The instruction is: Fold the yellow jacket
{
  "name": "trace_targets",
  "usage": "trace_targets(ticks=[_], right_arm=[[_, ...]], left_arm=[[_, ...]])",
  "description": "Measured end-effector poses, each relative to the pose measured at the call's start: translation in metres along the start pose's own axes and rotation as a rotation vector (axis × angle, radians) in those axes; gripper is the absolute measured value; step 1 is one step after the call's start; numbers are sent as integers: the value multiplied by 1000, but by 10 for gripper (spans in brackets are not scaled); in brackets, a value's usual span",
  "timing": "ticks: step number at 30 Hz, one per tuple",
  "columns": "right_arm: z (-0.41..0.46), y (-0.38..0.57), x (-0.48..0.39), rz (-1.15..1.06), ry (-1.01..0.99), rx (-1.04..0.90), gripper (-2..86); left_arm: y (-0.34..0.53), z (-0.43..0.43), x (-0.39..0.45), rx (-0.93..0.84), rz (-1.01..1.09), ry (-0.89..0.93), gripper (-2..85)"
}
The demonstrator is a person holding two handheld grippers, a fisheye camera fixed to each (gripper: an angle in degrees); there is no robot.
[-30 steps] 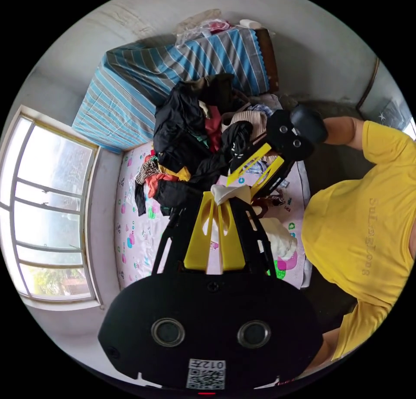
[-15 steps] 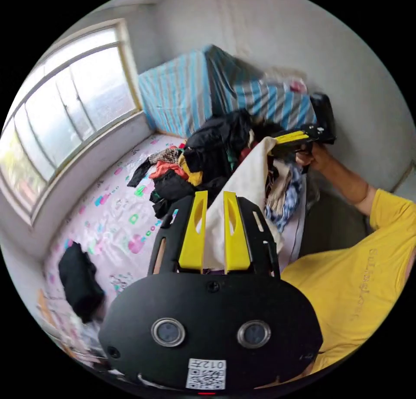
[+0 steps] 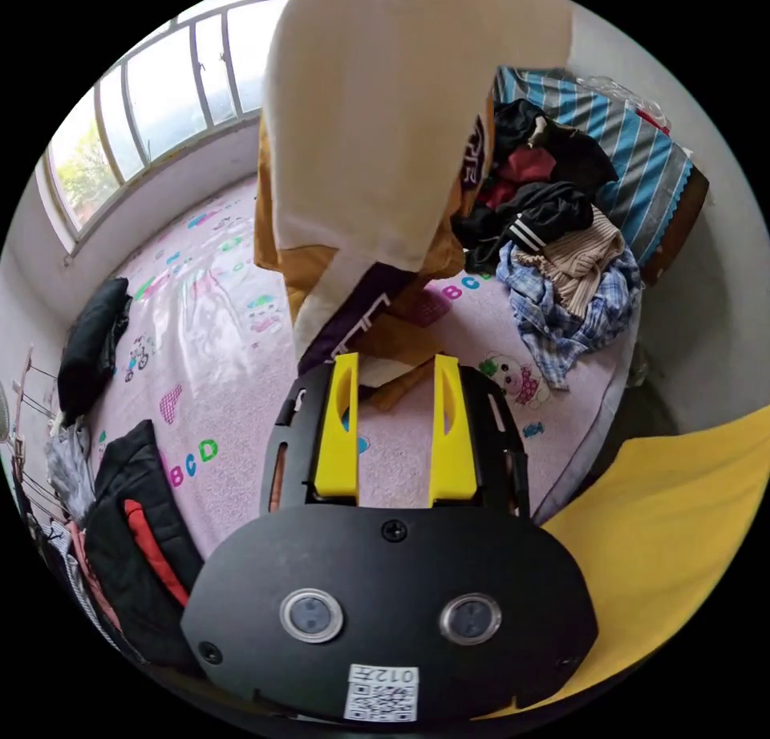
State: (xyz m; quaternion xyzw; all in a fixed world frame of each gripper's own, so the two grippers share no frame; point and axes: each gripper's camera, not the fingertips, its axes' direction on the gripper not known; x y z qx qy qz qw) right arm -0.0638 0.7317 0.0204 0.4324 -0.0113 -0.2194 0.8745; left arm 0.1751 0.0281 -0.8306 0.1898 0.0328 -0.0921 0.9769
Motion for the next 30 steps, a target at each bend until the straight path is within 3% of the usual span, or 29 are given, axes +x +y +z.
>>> trace_targets(ticks=[8,10,14,18,22,26,30], right_arm=[[-52,-23,-5,32,-2,62,10],[-60,-20,0,38,9,62,9],[-75,-2,25,40,138,43,9],[-78,23,63,36,309,-8,9],[-84,54,123,163,174,40,9],[-81,85,150,193,95,100,10],[-80,110,154,168,61,153,10]], left_arm=[[-48,-17,27,89,-25,-249,156],[-49,-26,16,79,-82,-326,62],[-23,-67,-29,155,-94,-391,12],[-6,-158,-144,225,-158,-374,-2],[-19,-317,-263,390,-257,-211,-5],[-23,-441,-291,548,-212,-171,-5],[-20,-505,-268,516,-128,-341,-6]])
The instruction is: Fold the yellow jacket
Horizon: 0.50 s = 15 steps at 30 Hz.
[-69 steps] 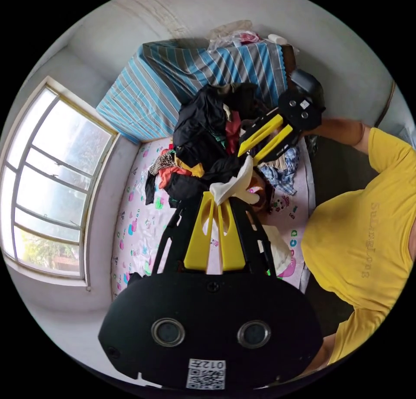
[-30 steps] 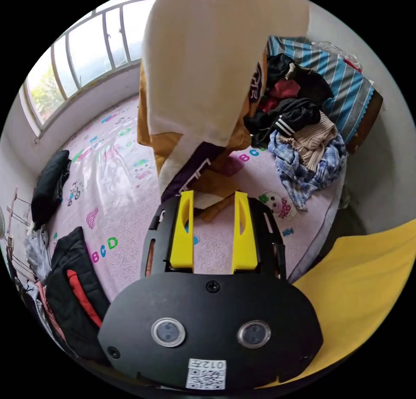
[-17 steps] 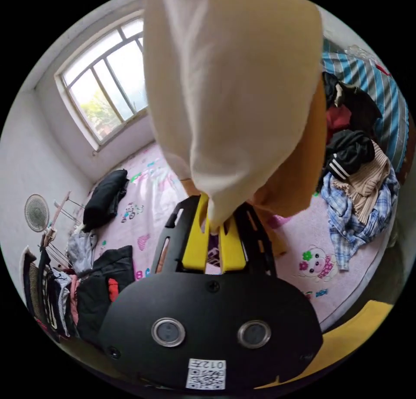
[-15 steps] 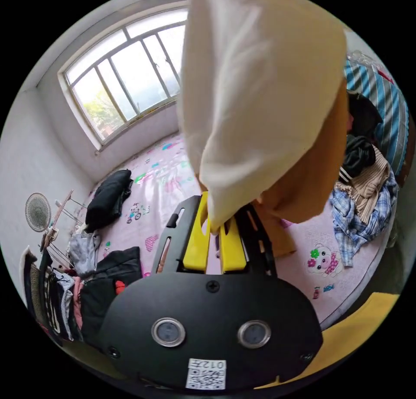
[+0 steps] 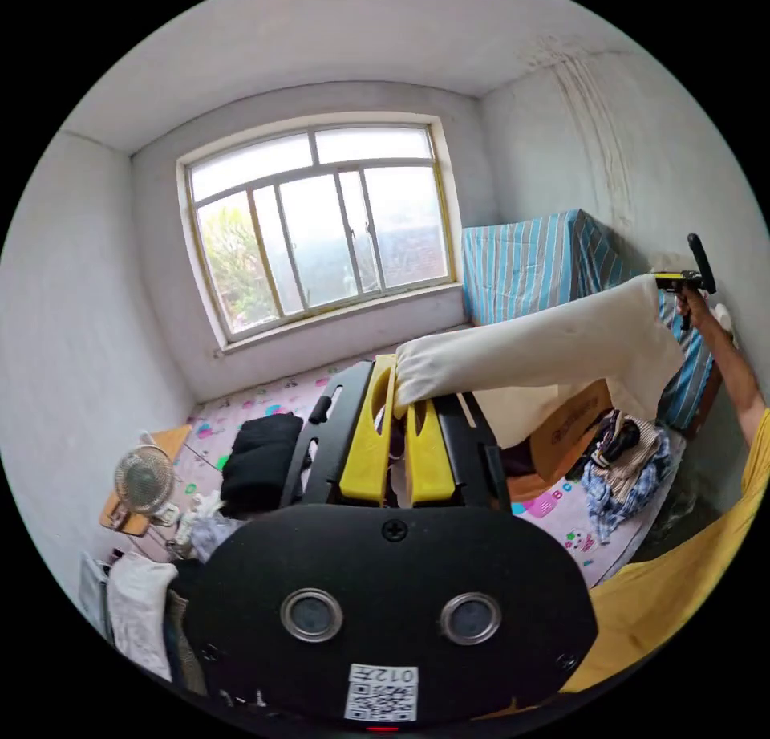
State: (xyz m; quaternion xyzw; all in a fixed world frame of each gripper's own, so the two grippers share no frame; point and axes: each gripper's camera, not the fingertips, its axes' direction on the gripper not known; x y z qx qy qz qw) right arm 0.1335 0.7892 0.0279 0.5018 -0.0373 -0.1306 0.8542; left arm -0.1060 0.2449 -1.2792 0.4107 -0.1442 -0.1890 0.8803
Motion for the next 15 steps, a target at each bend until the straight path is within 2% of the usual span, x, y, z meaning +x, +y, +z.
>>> trace_targets(ticks=[5,15], right_arm=[[-9,67,8,9,-150,87,11],[-41,158,-8,5,-156,290,11]], left_arm=[[34,-40,9,-95,105,-21,-6],[132,-132,24,-83,117,-96,-5]])
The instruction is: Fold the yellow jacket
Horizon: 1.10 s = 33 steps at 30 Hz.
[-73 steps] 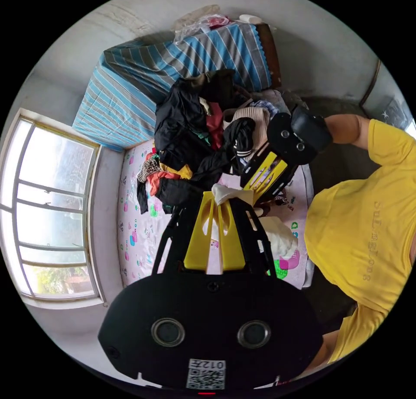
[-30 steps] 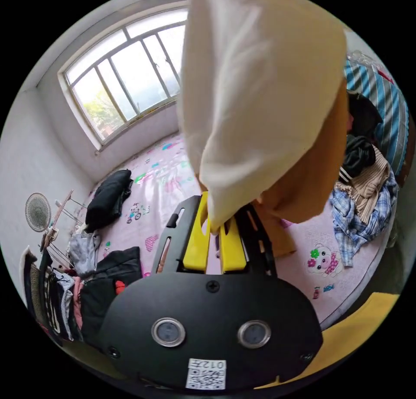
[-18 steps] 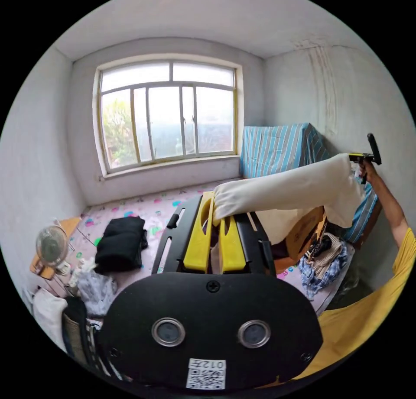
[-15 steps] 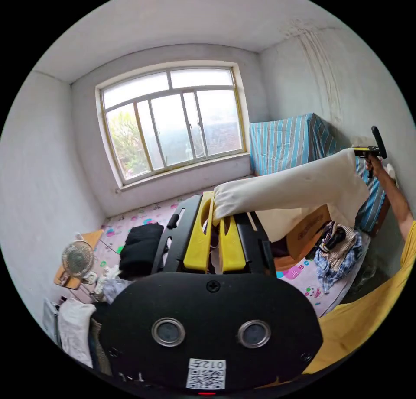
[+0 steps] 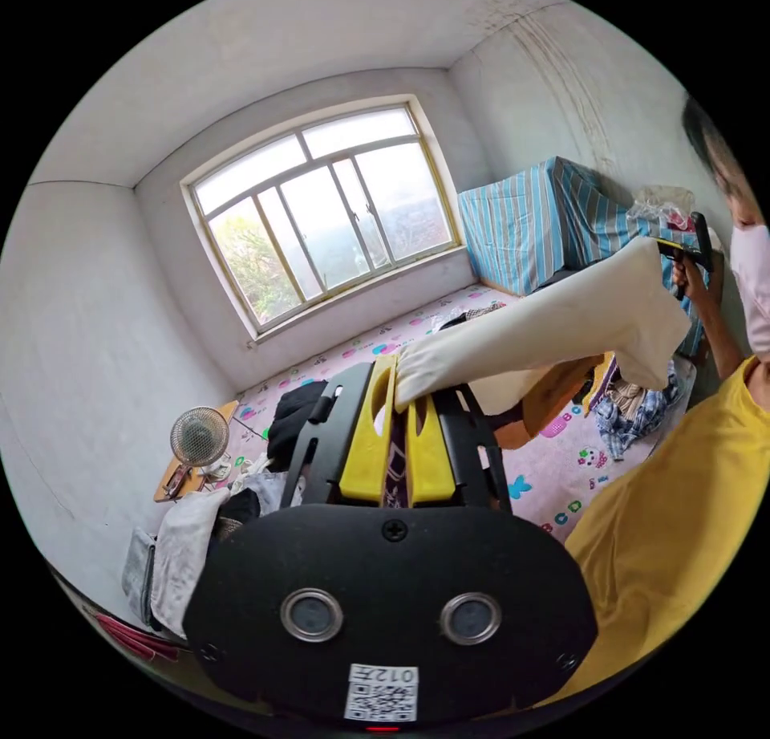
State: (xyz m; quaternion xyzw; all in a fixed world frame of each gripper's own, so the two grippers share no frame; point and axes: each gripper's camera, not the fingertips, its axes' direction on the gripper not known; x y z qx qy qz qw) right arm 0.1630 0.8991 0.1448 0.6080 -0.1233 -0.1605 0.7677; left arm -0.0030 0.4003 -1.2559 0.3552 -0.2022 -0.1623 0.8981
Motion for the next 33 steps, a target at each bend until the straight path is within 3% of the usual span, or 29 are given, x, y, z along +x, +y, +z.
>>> trace_targets(ticks=[5,9,11,15,17,19,22,24,33], right_arm=[[19,-12,17,-19,43,69,12],[80,-27,52,4,48,-2,12],[158,-27,90,45,53,-169,12],[328,7,162,158,25,-530,14],[458,65,215,310,57,-847,16],[527,117,238,378,112,-1047,17],[567,173,249,453,169,-1016,16],[577,203,250,451,144,-1015,15],[532,352,232,628,-120,-1007,9]], left_arm=[[-3,17,-19,-31,25,37,-5],[-23,91,-49,-123,57,135,-5],[-31,155,-64,-237,67,228,-5],[-24,386,-94,-650,0,499,-4],[5,506,-103,-850,-159,577,-2],[67,620,-103,-986,-422,596,1],[134,669,-100,-992,-638,437,2],[163,678,-92,-953,-652,458,3],[274,616,20,-985,-426,590,3]])
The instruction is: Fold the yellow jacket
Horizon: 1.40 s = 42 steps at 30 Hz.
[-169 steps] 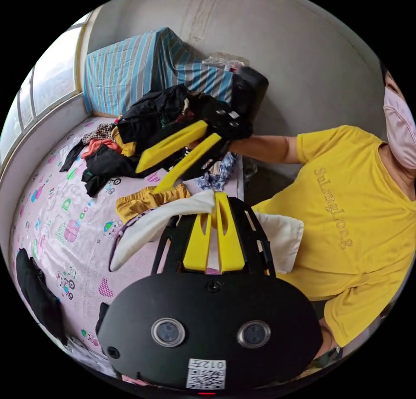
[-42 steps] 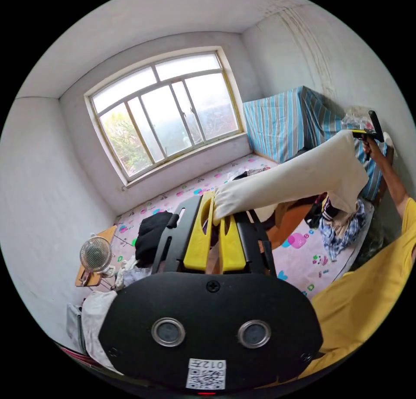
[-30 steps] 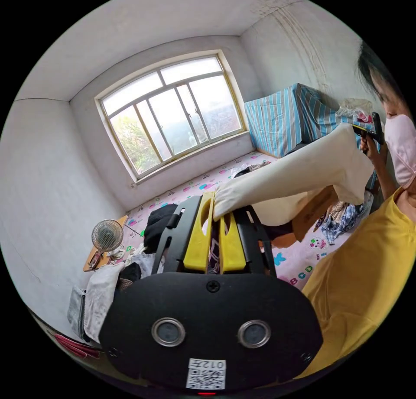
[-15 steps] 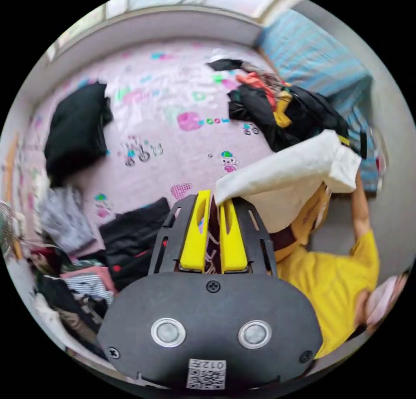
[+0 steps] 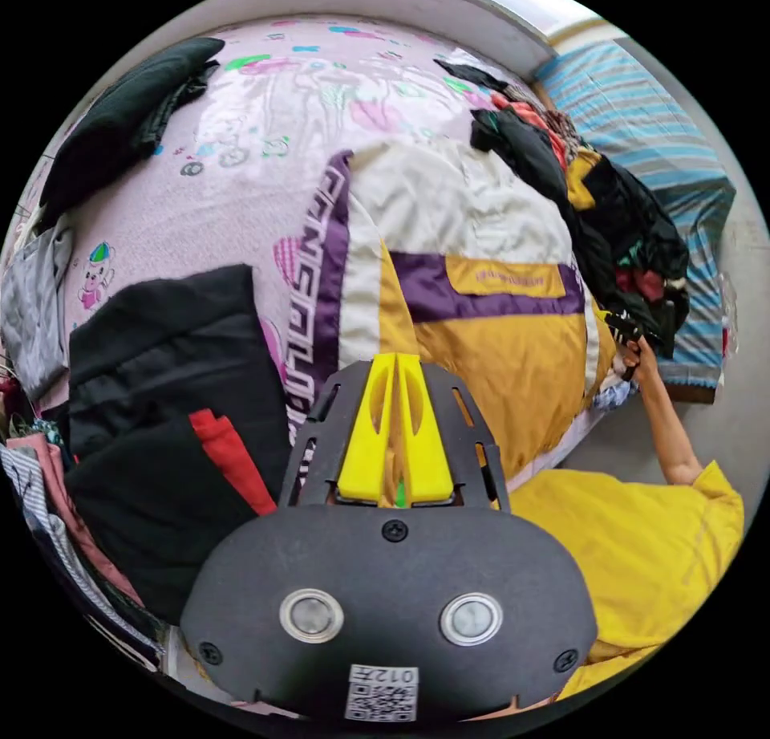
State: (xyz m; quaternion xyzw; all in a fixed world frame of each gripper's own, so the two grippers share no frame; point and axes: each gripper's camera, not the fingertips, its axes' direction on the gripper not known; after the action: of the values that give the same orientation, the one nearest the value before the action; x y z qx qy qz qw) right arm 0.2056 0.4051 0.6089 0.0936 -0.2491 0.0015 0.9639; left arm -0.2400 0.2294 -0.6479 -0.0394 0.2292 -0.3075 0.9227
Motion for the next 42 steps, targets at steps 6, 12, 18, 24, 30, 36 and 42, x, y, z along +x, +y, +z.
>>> trace_targets(ticks=[6,12,18,24,30,36,42], right_arm=[[37,76,-33,-155,-99,13,6],[126,95,-69,-377,99,-226,5],[197,76,-69,-448,330,-367,1],[226,61,-77,-532,416,-395,0],[255,58,-78,-624,448,-688,1],[268,44,-63,-544,388,-692,2],[289,36,-72,-602,424,-730,4]], left_arm=[[92,74,72,-97,177,89,3],[119,160,119,-296,314,-166,3],[139,190,119,-388,296,-280,3],[168,191,99,-403,173,-147,4],[210,200,85,-438,72,121,7],[269,86,57,109,-240,12,26],[280,43,51,-2,-102,-399,88]])
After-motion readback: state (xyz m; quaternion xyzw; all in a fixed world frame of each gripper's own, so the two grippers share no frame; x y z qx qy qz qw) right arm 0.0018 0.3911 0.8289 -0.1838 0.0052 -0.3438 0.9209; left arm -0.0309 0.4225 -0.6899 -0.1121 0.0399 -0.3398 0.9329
